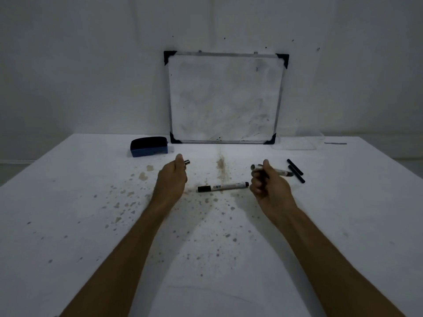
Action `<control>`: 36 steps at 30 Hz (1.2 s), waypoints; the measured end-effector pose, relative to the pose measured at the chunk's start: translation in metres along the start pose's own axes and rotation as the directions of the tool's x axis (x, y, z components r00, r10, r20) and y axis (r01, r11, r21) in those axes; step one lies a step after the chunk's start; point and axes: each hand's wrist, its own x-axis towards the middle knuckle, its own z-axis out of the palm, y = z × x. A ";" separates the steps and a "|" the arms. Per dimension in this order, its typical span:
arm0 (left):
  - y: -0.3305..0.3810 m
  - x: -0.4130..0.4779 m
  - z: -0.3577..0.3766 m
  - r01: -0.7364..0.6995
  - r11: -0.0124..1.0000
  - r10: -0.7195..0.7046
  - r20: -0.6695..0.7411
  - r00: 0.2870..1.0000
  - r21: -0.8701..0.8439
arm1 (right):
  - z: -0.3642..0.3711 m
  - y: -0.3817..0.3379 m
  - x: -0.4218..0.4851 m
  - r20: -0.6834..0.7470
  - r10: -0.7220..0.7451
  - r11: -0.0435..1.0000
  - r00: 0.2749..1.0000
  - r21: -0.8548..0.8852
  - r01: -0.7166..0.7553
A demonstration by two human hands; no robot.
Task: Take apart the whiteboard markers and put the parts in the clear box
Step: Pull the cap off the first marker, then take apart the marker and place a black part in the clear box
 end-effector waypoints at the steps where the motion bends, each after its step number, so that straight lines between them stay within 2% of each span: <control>1: -0.006 0.000 -0.001 -0.035 0.995 0.037 -0.019 0.999 0.095 | 0.002 0.004 0.000 0.022 0.047 0.999 0.999 0.013 -0.048; 4: -0.019 -0.005 0.004 -0.133 0.956 0.131 0.025 0.991 0.260 | 0.010 0.012 0.000 0.075 0.096 0.995 0.993 0.020 -0.098; 8: -0.028 -0.002 0.007 -0.250 0.825 0.287 0.005 0.958 0.506 | 0.011 0.014 -0.003 0.102 0.118 0.992 0.988 0.024 -0.121; 14: -0.035 0.001 0.006 -0.237 0.795 0.277 0.014 0.961 0.558 | 0.009 0.012 -0.002 0.085 0.131 0.989 0.988 0.054 -0.136; 17: -0.031 -0.004 0.011 -0.242 0.818 0.284 -0.001 0.959 0.521 | 0.007 0.013 0.000 0.088 0.140 0.988 0.986 0.055 -0.145; 20: -0.010 -0.015 0.018 -0.283 0.930 0.304 -0.061 0.951 0.234 | 0.007 0.013 0.000 0.101 0.142 0.988 0.985 0.048 -0.147; 21: 0.000 -0.020 0.022 -0.237 0.970 0.240 -0.051 0.969 0.056 | 0.007 0.013 -0.001 0.103 0.139 0.989 0.985 0.038 -0.144; 22: 0.009 -0.023 0.026 -0.132 0.976 0.135 0.007 0.991 -0.174 | 0.008 0.013 -0.003 0.104 0.131 0.991 0.986 0.015 -0.134; 23: 0.018 -0.027 0.030 0.037 0.906 0.012 0.112 0.994 -0.422 | 0.010 0.013 -0.006 0.105 0.112 0.994 0.988 -0.020 -0.111; 24: 0.024 -0.033 0.034 0.223 0.748 -0.077 0.251 0.965 -0.626 | 0.012 0.013 -0.008 0.105 0.075 0.995 0.992 -0.072 -0.068; 25: 0.028 -0.038 0.038 0.379 0.563 -0.122 0.380 0.917 -0.734 | 0.014 0.012 -0.011 0.106 0.012 0.990 0.994 -0.144 0.004; 26: 0.029 -0.043 0.042 0.494 0.416 -0.141 0.483 0.864 -0.763 | 0.017 0.011 -0.014 0.112 -0.078 0.967 0.991 -0.232 0.103; 28: 0.028 -0.053 0.049 0.620 0.261 -0.155 0.601 0.784 -0.740 | 0.023 0.011 -0.024 0.146 -0.305 0.846 0.941 -0.412 0.339; 30: 0.023 -0.056 0.054 0.679 0.188 -0.152 0.662 0.734 -0.709 | 0.028 0.018 -0.036 0.279 -0.465 0.634 0.840 -0.557 0.537; 31: 0.021 -0.055 0.054 0.695 0.158 -0.142 0.680 0.719 -0.702 | 0.030 0.025 -0.040 0.401 -0.436 0.498 0.805 -0.638 0.588; 32: 0.018 -0.054 0.055 0.700 0.129 -0.118 0.690 0.714 -0.703 | 0.031 0.035 -0.043 0.510 -0.341 0.319 0.790 -0.727 0.608; 33: 0.016 -0.053 0.056 0.701 0.104 -0.085 0.696 0.713 -0.706 | 0.033 0.044 -0.046 0.577 -0.245 0.122 0.779 -0.779 0.615; 34: 0.014 -0.052 0.057 0.704 0.087 -0.054 0.702 0.710 -0.705 | 0.034 0.051 -0.046 0.602 -0.202 -0.024 0.772 -0.791 0.611; 35: 0.013 -0.050 0.057 0.710 0.076 -0.037 0.710 0.704 -0.700 | 0.035 0.054 -0.045 0.602 -0.205 -0.084 0.771 -0.796 0.599; 36: 0.011 -0.048 0.057 0.716 0.066 -0.023 0.717 0.697 -0.695 | 0.035 0.054 -0.043 0.599 -0.227 -0.089 0.768 -0.798 0.596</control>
